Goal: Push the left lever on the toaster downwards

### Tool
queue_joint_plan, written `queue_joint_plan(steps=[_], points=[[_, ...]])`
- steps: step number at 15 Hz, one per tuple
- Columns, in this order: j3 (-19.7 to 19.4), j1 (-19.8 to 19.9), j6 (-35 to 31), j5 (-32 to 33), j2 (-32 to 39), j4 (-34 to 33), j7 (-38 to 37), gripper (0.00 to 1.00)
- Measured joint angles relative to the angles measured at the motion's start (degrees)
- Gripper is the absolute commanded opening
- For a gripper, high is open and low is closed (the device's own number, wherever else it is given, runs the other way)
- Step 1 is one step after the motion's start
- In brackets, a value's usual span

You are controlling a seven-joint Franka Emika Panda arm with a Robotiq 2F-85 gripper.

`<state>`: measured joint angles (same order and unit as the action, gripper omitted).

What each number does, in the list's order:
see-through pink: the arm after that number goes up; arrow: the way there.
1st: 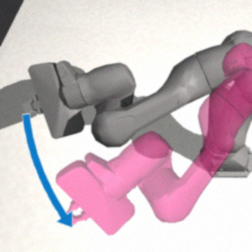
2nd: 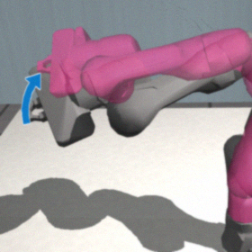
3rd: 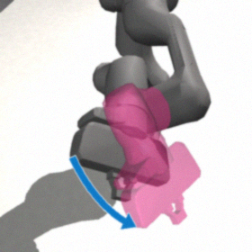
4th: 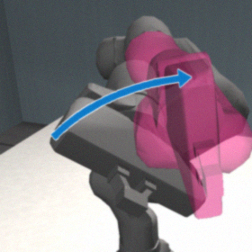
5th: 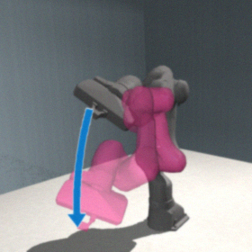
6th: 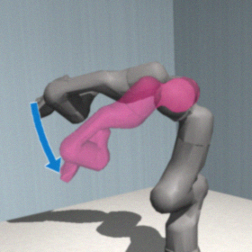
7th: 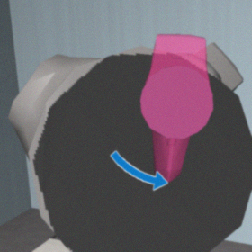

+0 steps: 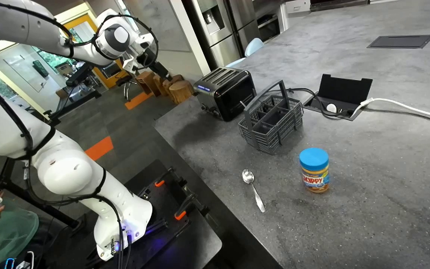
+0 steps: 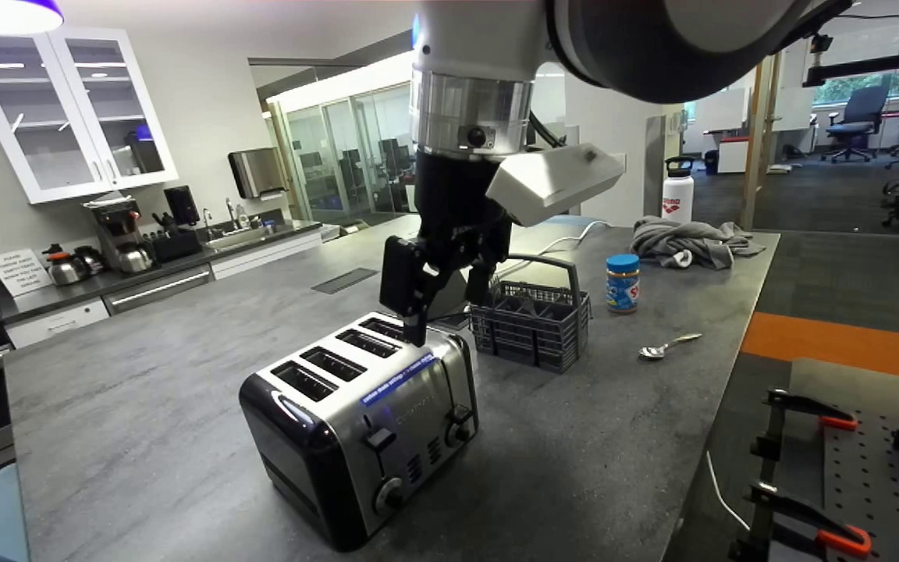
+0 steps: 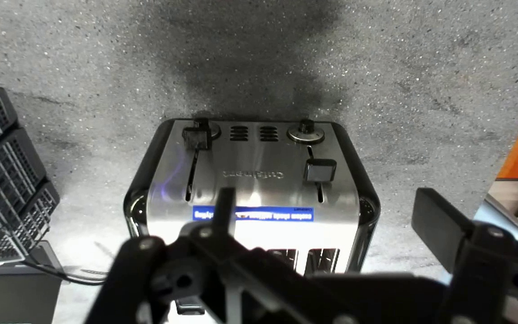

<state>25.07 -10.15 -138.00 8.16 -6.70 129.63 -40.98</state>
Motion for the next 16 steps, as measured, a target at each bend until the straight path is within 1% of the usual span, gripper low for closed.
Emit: queue_joint_plan(steps=[2, 3, 5, 6, 7, 9, 10, 13, 16], points=[[-0.3, -0.2, 0.0, 2.4, 1.7, -0.9, -3.2, 0.59], [-0.5, -0.3, 0.0, 4.2, 3.1, -1.9, -5.1, 0.49], [-1.1, -0.9, 0.1, 8.1, 6.7, -4.3, -9.1, 0.36], [-1.7, -1.5, 0.1, 10.1, 8.7, -5.7, -11.0, 0.27], [-2.5, -2.3, 0.1, 11.8, 10.8, -7.1, -12.6, 0.20], [-4.6, -4.1, 0.1, 12.6, 14.9, -10.0, -13.6, 0.05], [-5.5, -5.0, 0.1, 12.4, 16.8, -11.4, -13.6, 0.00], [-8.2, -7.6, 0.2, 12.1, 21.8, -15.2, -13.6, 0.00], [-10.5, -9.7, 0.2, 11.5, 25.4, -18.0, -13.6, 0.00]])
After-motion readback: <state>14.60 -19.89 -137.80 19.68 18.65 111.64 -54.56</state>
